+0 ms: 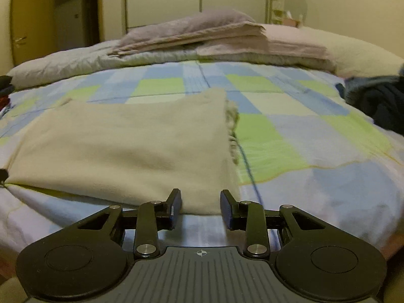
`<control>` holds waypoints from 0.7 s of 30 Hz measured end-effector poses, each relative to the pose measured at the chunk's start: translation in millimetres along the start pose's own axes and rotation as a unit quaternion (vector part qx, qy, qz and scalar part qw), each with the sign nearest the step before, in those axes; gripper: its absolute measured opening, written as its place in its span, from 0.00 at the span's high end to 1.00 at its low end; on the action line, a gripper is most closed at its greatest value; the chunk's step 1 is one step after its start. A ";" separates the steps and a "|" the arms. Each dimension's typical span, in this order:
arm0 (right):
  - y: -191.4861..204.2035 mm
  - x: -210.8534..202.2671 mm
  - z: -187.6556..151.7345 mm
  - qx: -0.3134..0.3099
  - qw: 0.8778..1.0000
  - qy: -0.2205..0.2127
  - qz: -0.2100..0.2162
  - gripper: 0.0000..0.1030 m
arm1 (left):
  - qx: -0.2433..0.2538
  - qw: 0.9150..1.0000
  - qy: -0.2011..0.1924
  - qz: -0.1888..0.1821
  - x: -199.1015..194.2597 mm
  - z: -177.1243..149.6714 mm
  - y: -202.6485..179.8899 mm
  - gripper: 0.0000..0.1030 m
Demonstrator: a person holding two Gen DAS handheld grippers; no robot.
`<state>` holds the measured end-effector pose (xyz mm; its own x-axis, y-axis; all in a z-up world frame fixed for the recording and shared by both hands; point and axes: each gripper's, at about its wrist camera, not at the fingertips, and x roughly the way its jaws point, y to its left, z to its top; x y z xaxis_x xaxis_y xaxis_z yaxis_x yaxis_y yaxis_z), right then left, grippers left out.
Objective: Fold clothes
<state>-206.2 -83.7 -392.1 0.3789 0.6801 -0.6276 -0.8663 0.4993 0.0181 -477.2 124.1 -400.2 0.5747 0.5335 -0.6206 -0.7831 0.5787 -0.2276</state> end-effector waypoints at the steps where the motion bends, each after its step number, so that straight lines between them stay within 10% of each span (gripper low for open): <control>1: -0.3 -4.4 -1.2 0.006 1.000 0.004 -0.008 0.68 | -0.003 1.000 0.003 0.003 -4.9 -1.2 -0.8 0.93; 21: 26.2 -103.4 -13.4 0.045 0.999 0.005 0.022 0.67 | 0.029 0.999 0.015 0.040 -108.6 -16.5 -70.7 0.70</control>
<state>-272.4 -148.2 -337.1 0.3375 0.6973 -0.6323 -0.8490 0.5156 0.1155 -488.1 15.0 -329.1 0.5029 0.5617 -0.6569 -0.8109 0.5697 -0.1336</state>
